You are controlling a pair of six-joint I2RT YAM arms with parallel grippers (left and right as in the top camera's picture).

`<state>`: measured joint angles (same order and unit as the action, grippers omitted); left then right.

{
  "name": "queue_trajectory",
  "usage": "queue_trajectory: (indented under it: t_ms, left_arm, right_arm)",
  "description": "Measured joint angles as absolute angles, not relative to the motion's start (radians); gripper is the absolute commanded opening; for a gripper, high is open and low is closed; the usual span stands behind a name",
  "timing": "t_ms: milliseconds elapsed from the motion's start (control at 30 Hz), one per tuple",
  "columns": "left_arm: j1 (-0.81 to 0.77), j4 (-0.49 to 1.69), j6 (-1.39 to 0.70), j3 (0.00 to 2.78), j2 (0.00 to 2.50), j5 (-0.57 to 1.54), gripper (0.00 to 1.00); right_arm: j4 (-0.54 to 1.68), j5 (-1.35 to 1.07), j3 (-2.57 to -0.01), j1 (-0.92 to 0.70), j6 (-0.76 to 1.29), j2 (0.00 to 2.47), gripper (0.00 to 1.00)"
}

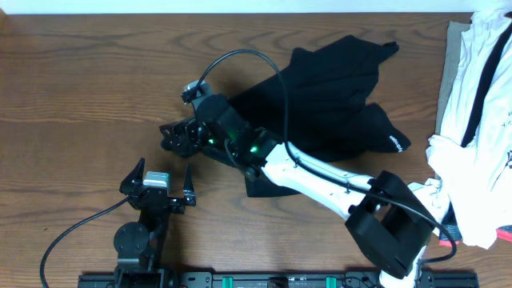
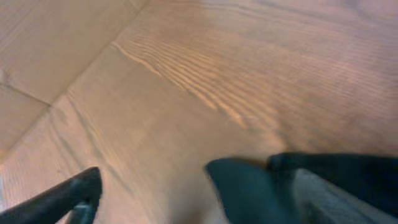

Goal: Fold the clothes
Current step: 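Pull the black shirt left and drop it flat on the table, then reach the left gripper to the shirt's left edge and grasp it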

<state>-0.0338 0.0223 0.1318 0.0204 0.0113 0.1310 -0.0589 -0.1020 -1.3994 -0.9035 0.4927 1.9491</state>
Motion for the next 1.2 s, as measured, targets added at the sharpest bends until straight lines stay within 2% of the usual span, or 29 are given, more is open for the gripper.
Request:
queue_trajectory:
  t_ms: [133, 300, 467, 667, 1033, 1200]
  left_arm:
    - [-0.034, 0.022, 0.132, 0.020, 0.011, 0.131, 0.98]
    - [-0.034, 0.023, 0.132, 0.020, 0.012, 0.131, 0.98]
    - [-0.034, 0.022, 0.132, 0.020, 0.012, 0.131, 0.98]
    - [-0.034, 0.022, 0.132, 0.020, 0.011, 0.131, 0.98]
    - [-0.034, 0.017, 0.131, 0.020, 0.011, 0.136, 0.98]
    - [-0.034, -0.007, 0.114, 0.019, 0.011, 0.295, 0.98]
  right_arm:
    - [0.055, -0.109, -1.399, -0.858, 0.434, 1.885, 0.99]
    - [0.319, -0.091, -1.400, -0.744, 0.382, 1.681, 0.99]
    - [0.633, -0.031, -1.408, -0.567, 0.333, 1.457, 0.99]
    - [0.908, 0.058, -1.408, -0.347, 0.309, 1.330, 0.99]
    - [1.125, 0.120, -1.408, -0.043, 0.303, 1.307, 0.99]
    - [1.144, 0.126, -1.408, -0.004, 0.303, 1.307, 0.99]
